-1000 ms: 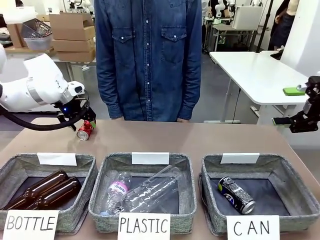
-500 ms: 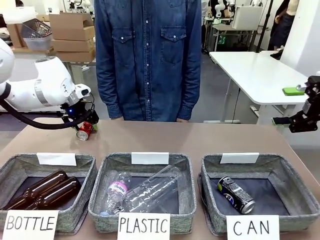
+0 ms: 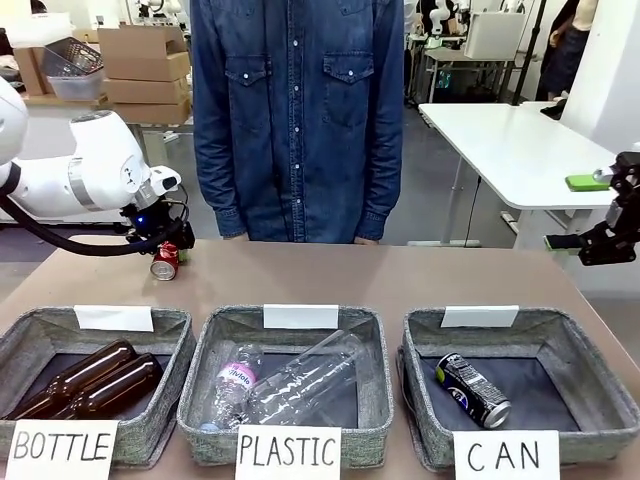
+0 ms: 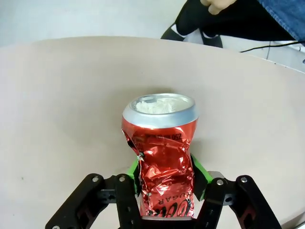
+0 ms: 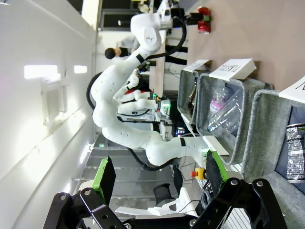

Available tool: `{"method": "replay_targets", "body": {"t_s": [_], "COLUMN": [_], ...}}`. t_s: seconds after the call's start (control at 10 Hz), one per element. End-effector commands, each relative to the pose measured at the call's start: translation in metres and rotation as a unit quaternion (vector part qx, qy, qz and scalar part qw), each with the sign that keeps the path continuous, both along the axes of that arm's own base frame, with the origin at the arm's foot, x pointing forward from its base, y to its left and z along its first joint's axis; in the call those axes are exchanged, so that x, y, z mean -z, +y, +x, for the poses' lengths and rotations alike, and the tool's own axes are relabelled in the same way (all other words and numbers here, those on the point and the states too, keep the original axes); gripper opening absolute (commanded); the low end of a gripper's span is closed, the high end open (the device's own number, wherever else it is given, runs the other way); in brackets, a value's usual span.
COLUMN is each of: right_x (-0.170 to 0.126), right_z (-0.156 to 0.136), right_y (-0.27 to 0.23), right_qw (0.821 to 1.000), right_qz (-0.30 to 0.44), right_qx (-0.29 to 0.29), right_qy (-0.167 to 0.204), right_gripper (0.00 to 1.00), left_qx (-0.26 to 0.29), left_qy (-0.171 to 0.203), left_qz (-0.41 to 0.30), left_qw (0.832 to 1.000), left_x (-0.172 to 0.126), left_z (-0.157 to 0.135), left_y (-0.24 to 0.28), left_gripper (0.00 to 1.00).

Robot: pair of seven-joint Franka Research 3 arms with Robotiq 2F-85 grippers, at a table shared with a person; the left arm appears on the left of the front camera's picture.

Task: Sort the can waste into the basket.
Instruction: Pick up the can waste from the table and place it in the right Fabric basket.

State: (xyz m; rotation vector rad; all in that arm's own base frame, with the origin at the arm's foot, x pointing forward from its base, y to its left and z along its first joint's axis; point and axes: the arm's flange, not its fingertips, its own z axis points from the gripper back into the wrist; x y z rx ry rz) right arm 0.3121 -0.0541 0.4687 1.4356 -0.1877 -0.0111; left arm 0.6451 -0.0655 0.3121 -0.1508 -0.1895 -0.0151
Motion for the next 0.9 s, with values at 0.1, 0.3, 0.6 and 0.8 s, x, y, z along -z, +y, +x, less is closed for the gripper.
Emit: {"method": "replay_targets", "body": {"t_s": [0.1,0.3,0.6,0.8], "right_x": [0.000,0.000,0.000,0.000], "right_z": [-0.001,-0.001,-0.001,-0.001], "right_y": [-0.002,-0.002,-0.002,-0.002], "right_qw": [1.000,1.000,1.000,1.000], "right_qz": [-0.004,-0.004,-0.004,-0.004], "right_qx": [-0.006,-0.006,-0.006,-0.006], "right_qy": [-0.014,-0.014,-0.014,-0.014], "right_gripper": [1.00,1.00,1.00,1.00], "left_qx": [-0.015,-0.037,0.009,0.064], "left_qy": [-0.006,-0.002,-0.005,-0.042], "left_qz": [0.006,-0.008,-0.016,0.009], "left_qw": [1.000,0.999,1.000,0.997], "left_x": [-0.005,-0.010,-0.077,-0.145], "left_z": [-0.011,-0.013,-0.080,-0.191], "left_y": [0.002,0.011,0.044,0.063], "left_gripper": [0.00,0.00,0.00,0.00]}}
